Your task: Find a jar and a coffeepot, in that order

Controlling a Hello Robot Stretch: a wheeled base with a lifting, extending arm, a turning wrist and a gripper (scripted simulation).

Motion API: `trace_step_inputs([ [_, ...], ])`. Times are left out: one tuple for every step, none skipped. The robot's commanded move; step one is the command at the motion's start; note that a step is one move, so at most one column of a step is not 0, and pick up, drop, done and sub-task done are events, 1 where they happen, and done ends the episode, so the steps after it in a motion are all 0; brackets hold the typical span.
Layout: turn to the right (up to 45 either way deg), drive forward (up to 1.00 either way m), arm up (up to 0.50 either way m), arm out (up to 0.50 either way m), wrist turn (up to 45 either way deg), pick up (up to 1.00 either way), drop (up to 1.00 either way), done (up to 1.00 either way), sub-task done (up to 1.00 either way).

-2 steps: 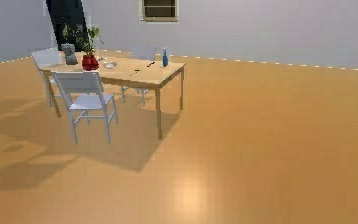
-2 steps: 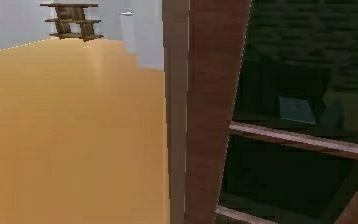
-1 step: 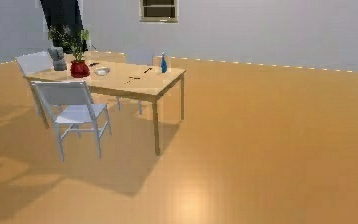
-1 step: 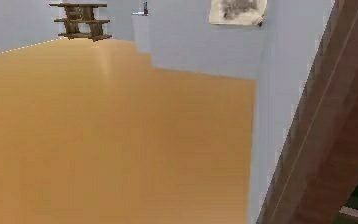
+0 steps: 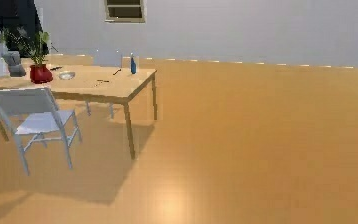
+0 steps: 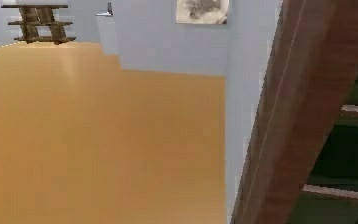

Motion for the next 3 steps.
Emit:
trace_step_inputs([
  [0.0,0.3,0.0,0.0,0.0,0.0,0.0,0.0,0.0],
  [-45.0,0.0,0.0,0.0,0.0,0.0,0.0,0.0,0.0],
  [-18.0,0.0,0.0,0.0,0.0,0.0,0.0,0.0,0.0],
])
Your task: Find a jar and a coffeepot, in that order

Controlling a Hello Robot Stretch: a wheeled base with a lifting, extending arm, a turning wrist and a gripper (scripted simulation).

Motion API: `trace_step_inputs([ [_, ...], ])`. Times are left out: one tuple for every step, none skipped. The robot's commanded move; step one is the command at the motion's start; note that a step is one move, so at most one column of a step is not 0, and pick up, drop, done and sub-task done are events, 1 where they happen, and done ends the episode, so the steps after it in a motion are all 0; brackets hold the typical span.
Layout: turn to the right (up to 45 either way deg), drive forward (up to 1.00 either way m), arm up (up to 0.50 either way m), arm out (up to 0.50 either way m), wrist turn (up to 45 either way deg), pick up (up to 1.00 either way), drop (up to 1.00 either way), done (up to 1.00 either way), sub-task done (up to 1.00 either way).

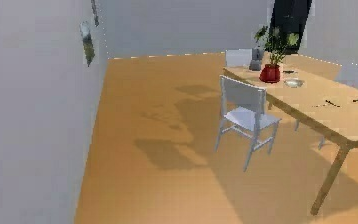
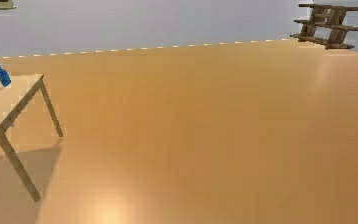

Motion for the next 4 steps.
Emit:
trace_step_inputs([
  [0.0,1.0,0.0,0.0,0.0,0.0,0.0,0.0,0.0],
  [0.0,1.0,0.0,0.0,0.0,0.0,0.0,0.0,0.0],
  [-21.0,0.0,0.0,0.0,0.0,0.0,0.0,0.0,0.0],
  [0.0,0.35,0.0,0.0,0.0,0.0,0.0,0.0,0.0],
])
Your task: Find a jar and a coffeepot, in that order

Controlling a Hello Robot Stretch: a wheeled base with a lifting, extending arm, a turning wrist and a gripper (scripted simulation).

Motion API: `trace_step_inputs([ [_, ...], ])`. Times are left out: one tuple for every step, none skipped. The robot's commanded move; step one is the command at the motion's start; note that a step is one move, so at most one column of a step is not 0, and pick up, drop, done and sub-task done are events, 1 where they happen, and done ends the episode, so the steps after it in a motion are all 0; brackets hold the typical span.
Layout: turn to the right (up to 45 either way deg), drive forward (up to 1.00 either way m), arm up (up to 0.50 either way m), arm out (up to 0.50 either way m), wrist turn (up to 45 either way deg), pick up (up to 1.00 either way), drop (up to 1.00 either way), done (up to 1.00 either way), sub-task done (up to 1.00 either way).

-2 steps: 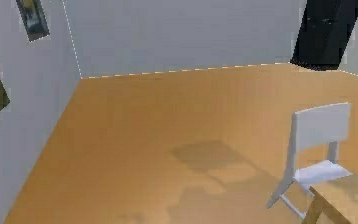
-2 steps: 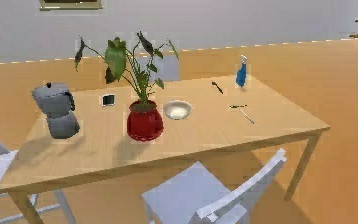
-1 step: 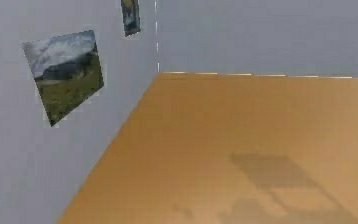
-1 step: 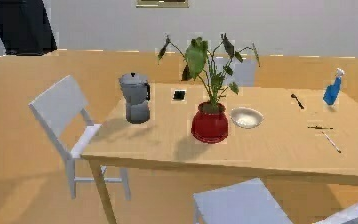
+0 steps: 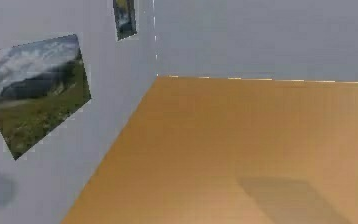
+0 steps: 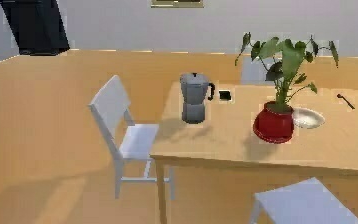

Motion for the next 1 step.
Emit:
trace_step_inputs([
  [45.0,0.0,0.0,0.0,0.0,0.0,0.0,0.0,0.0],
])
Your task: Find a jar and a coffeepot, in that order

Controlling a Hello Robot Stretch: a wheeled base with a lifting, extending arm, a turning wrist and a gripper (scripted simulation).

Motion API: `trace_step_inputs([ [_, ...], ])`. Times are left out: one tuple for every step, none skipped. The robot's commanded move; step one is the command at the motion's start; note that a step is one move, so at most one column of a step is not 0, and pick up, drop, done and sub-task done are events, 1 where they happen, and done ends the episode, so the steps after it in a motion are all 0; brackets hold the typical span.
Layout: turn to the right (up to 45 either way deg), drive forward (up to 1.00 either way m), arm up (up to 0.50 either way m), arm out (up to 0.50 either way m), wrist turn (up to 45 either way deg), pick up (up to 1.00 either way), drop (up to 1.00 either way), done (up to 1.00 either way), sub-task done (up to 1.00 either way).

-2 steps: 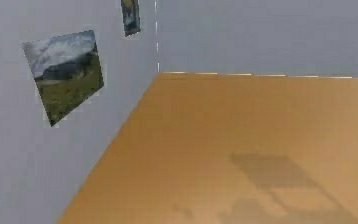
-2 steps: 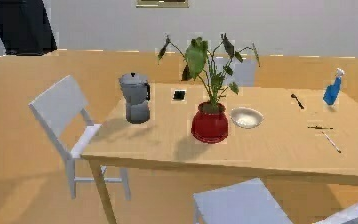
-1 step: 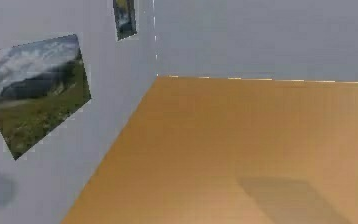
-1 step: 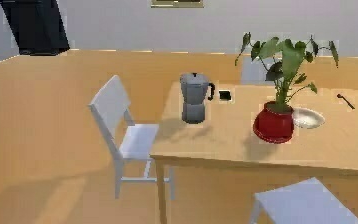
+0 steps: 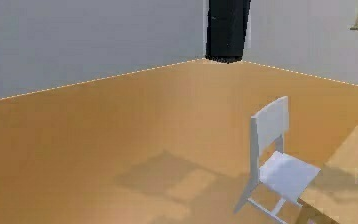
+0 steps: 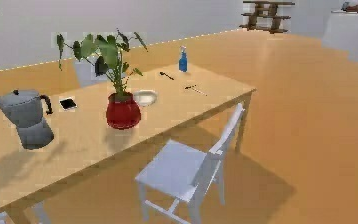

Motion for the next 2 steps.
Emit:
trace_step_inputs([
  [45.0,0.0,0.0,0.0,0.0,0.0,0.0,0.0,0.0],
  [0.0,0.0,0.0,0.0,0.0,0.0,0.0,1.0,0.0],
])
